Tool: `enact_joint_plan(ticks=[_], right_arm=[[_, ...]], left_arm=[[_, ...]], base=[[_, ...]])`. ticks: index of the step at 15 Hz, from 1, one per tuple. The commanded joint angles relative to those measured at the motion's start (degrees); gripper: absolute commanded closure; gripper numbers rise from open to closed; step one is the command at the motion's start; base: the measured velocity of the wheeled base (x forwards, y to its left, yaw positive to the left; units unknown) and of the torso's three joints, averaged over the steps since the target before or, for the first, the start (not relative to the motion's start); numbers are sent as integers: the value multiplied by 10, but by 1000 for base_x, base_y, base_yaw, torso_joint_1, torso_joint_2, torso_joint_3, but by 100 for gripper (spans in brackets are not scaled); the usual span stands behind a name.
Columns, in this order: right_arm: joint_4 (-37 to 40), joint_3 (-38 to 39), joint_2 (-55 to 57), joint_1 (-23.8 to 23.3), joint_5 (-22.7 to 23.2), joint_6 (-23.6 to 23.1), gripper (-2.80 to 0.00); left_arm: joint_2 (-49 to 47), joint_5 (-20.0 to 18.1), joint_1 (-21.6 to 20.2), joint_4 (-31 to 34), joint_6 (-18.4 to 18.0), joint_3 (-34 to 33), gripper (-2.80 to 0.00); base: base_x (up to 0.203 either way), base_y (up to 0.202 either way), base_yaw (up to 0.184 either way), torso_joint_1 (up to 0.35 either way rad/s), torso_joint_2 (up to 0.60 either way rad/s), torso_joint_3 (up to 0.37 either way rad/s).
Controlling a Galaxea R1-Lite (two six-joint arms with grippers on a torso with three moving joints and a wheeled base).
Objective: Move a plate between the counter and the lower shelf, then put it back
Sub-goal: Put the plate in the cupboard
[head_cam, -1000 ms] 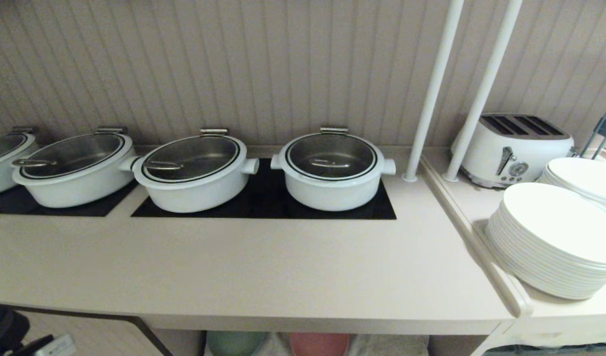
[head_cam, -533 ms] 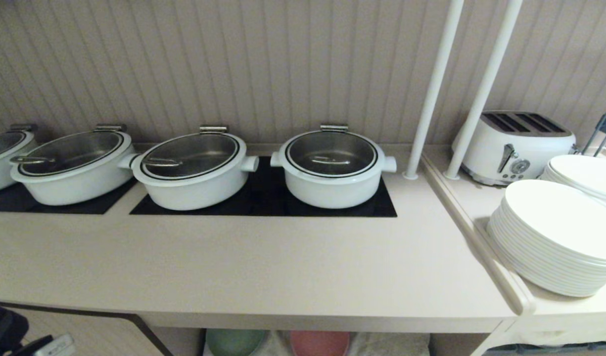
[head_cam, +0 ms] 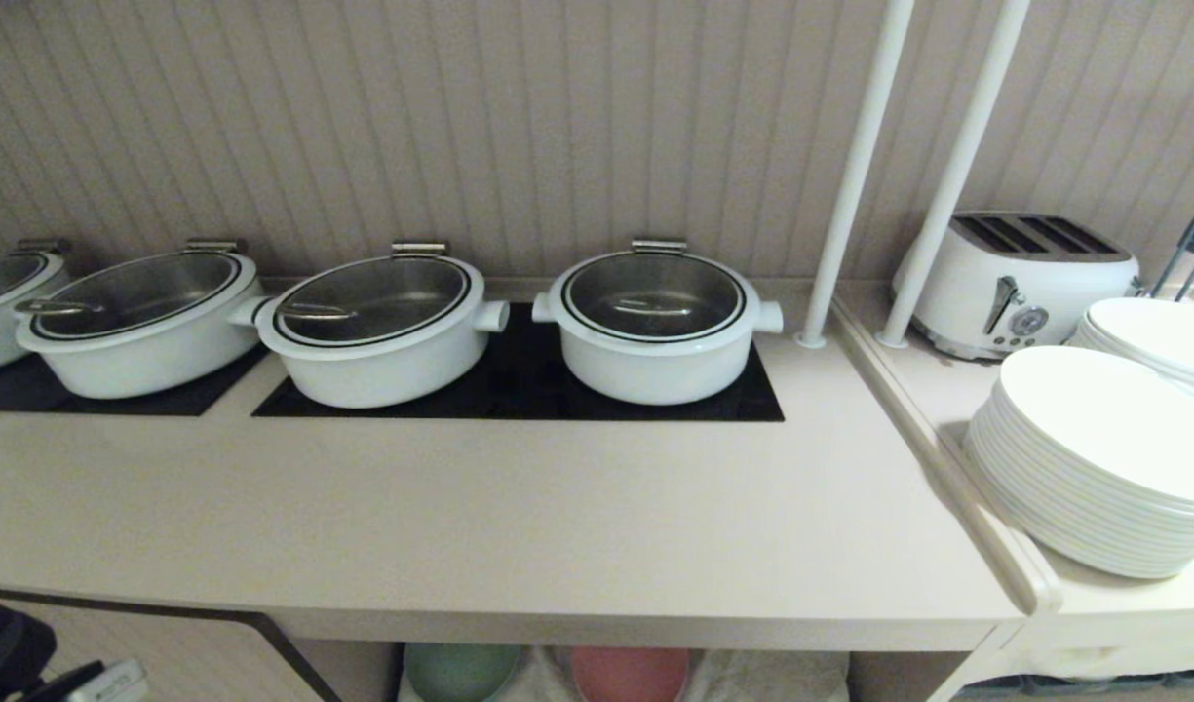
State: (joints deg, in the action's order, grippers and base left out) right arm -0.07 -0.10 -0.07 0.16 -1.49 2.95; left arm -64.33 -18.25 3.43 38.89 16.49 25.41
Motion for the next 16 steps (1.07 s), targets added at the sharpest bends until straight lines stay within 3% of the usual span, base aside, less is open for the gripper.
enact_joint_plan(ticks=[1, 16], right_arm=[[0, 0, 1, 0, 0, 0, 0], [0, 0, 1, 0, -1, 1, 0]], left_arm=[[0, -1, 0, 2, 1, 0, 0], [0, -4, 0, 1, -1, -1, 0]], base=[[0, 0, 0, -80, 155, 95], [0, 0, 0, -121, 260, 136]])
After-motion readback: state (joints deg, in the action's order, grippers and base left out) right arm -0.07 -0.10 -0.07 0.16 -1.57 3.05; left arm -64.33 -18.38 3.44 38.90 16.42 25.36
